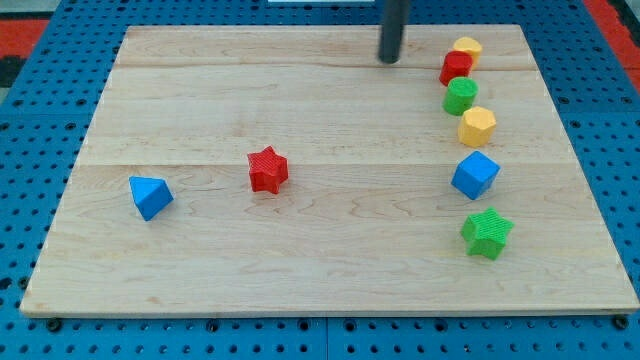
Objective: Move the red star diagonally to the blue triangle
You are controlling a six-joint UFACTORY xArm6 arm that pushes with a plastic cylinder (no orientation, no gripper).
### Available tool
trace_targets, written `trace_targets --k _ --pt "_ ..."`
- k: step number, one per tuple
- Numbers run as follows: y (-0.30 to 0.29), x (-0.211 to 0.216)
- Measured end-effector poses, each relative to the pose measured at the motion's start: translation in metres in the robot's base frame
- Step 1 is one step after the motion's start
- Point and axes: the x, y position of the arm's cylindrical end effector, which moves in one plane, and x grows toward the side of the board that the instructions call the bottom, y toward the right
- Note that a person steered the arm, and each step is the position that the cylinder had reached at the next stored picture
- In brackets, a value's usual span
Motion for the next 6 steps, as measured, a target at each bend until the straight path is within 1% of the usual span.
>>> trace_targets --k 1,4,5,6 --pt "-0.053 0.003" --pt "-0.107 0.163" --pt "-0.160 0.158" --pt "-0.154 0.202"
